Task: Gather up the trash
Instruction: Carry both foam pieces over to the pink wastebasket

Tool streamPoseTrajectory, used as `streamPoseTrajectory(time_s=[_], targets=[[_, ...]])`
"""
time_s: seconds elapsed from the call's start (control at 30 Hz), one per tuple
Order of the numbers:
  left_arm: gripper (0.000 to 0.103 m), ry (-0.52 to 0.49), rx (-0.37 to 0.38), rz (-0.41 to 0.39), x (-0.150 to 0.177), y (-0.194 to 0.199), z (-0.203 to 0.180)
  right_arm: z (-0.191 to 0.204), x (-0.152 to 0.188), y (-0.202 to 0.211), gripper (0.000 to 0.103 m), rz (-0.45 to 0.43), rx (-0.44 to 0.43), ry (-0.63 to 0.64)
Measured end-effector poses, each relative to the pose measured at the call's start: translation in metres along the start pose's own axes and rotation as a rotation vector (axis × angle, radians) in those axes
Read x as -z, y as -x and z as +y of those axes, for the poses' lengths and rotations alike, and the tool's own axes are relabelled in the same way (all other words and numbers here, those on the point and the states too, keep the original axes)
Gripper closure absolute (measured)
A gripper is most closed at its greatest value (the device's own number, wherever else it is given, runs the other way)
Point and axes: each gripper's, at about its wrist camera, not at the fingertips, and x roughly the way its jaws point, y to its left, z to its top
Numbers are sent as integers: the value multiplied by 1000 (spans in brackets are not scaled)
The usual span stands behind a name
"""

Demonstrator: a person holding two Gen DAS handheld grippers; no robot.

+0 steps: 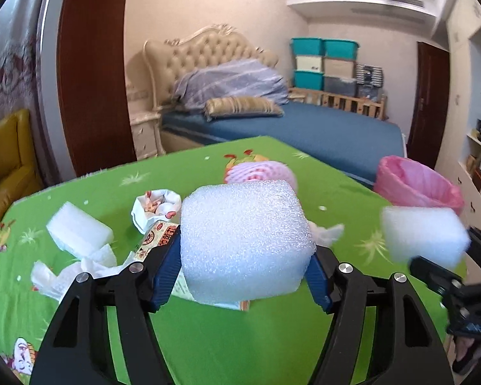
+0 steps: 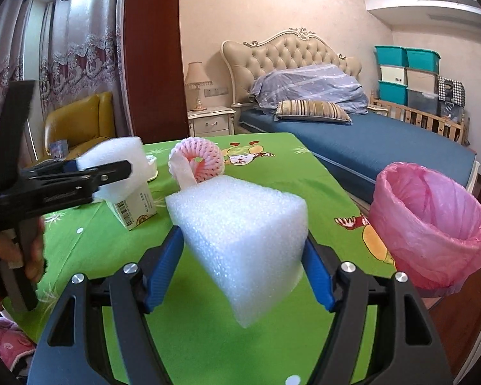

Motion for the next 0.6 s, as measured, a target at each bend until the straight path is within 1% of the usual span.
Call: streamPoseTrajectory(time_s=[0.13, 0.23, 0.47, 0.6], targets=[[39, -26, 14, -32, 10, 23, -8, 4, 5, 2, 34, 1, 4, -6], [39, -31, 24, -38, 16, 33, -10, 4, 8, 5, 34, 0, 8, -21], [39, -72, 54, -47, 28, 40, -24, 5, 7, 16, 34, -30, 23, -20], [39, -100, 55, -65, 30, 44, -34, 4, 5, 24, 34, -55, 41, -16]])
